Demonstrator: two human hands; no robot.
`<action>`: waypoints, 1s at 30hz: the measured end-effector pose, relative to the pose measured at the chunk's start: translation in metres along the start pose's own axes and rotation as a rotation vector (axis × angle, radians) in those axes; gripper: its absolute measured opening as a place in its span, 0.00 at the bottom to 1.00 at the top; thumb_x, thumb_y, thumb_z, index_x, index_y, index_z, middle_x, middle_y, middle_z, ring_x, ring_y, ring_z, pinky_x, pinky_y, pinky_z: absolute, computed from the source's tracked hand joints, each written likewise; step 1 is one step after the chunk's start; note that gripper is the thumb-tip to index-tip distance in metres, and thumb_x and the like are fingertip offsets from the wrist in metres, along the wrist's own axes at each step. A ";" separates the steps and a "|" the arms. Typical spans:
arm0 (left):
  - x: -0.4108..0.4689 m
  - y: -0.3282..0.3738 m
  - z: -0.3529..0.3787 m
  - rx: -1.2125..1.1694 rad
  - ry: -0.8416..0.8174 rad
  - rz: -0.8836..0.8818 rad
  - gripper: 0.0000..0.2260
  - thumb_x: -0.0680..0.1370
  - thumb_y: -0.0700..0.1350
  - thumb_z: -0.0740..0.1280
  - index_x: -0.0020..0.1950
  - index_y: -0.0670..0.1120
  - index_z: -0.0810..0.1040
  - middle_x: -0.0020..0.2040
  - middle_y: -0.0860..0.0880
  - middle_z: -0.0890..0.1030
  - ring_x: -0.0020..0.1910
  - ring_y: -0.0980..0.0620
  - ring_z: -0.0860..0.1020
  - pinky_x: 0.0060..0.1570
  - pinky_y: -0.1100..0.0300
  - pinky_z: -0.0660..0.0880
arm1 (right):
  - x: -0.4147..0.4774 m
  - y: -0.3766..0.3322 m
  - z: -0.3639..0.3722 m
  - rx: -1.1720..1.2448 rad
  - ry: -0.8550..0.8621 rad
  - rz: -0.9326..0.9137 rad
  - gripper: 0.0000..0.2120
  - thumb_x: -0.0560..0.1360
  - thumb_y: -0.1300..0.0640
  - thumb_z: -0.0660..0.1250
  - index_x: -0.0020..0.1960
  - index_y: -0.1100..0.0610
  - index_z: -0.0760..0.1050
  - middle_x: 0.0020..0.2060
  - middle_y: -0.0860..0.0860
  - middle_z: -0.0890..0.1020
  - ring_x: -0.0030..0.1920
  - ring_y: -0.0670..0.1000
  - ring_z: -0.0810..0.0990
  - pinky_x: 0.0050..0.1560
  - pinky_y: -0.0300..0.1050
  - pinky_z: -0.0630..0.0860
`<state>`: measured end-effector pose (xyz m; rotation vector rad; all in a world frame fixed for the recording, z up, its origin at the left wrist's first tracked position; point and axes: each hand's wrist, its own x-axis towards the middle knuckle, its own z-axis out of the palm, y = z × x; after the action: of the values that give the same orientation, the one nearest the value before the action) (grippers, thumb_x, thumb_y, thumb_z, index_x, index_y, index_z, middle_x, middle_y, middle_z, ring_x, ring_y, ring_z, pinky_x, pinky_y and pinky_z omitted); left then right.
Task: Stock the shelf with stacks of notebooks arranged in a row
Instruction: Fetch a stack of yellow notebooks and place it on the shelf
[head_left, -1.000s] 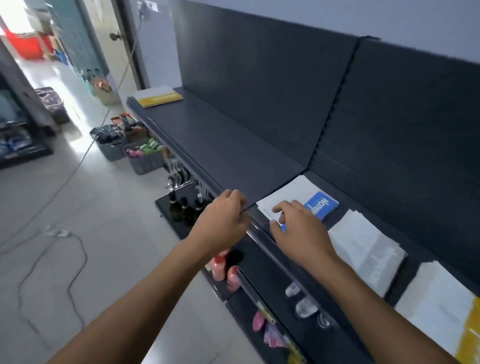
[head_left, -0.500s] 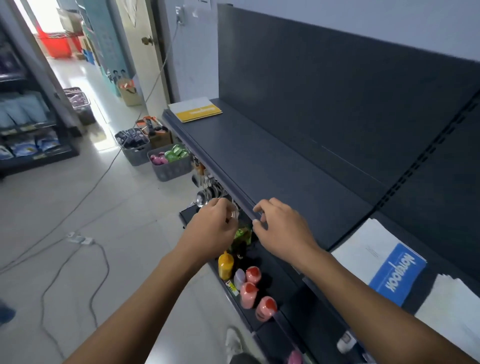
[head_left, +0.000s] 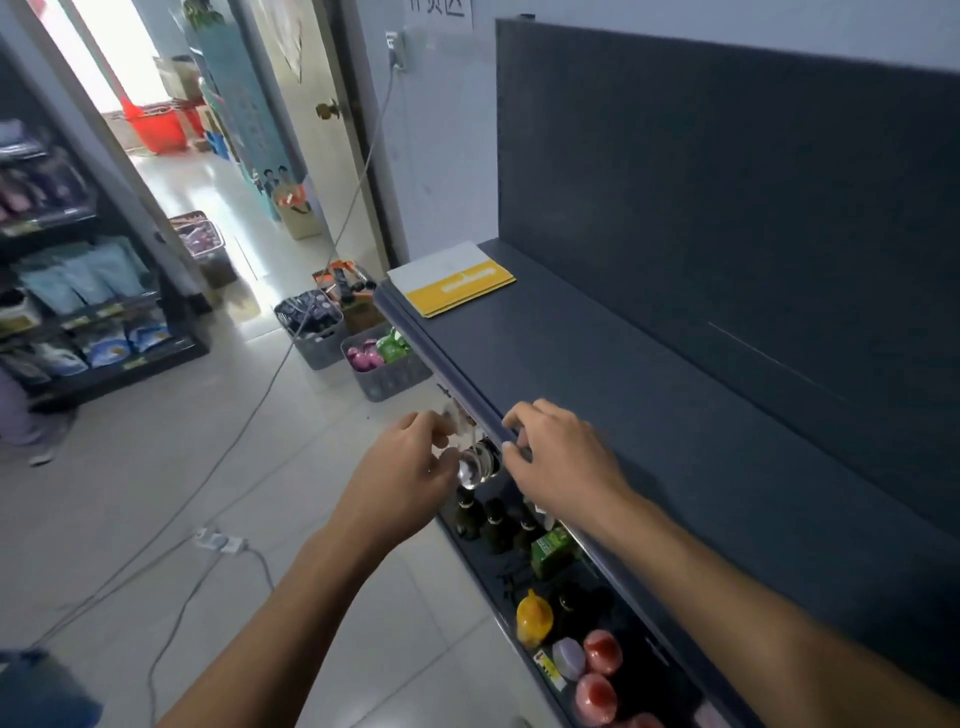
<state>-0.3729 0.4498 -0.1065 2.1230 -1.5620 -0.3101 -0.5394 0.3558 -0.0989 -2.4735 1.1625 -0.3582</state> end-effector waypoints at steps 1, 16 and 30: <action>0.008 -0.011 -0.004 -0.008 0.001 -0.009 0.10 0.80 0.50 0.64 0.60 0.50 0.75 0.53 0.55 0.77 0.47 0.57 0.78 0.48 0.58 0.77 | 0.014 -0.005 0.004 -0.003 -0.012 -0.005 0.08 0.80 0.50 0.62 0.57 0.50 0.75 0.49 0.45 0.77 0.47 0.50 0.79 0.49 0.50 0.78; 0.183 -0.181 -0.054 -0.011 -0.060 0.131 0.09 0.80 0.50 0.63 0.59 0.52 0.75 0.53 0.57 0.76 0.47 0.58 0.77 0.49 0.56 0.77 | 0.198 -0.077 0.070 -0.027 0.015 0.207 0.11 0.81 0.49 0.62 0.62 0.48 0.74 0.53 0.43 0.78 0.49 0.48 0.79 0.50 0.48 0.78; 0.350 -0.220 -0.061 -0.026 -0.156 0.346 0.09 0.79 0.45 0.65 0.59 0.49 0.78 0.51 0.54 0.78 0.45 0.56 0.76 0.45 0.62 0.70 | 0.313 -0.062 0.093 0.028 0.153 0.468 0.09 0.80 0.51 0.63 0.60 0.50 0.75 0.47 0.43 0.76 0.45 0.48 0.77 0.45 0.48 0.78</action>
<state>-0.0495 0.1865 -0.1299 1.8018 -1.9655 -0.3792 -0.2665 0.1700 -0.1339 -2.0896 1.7323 -0.4244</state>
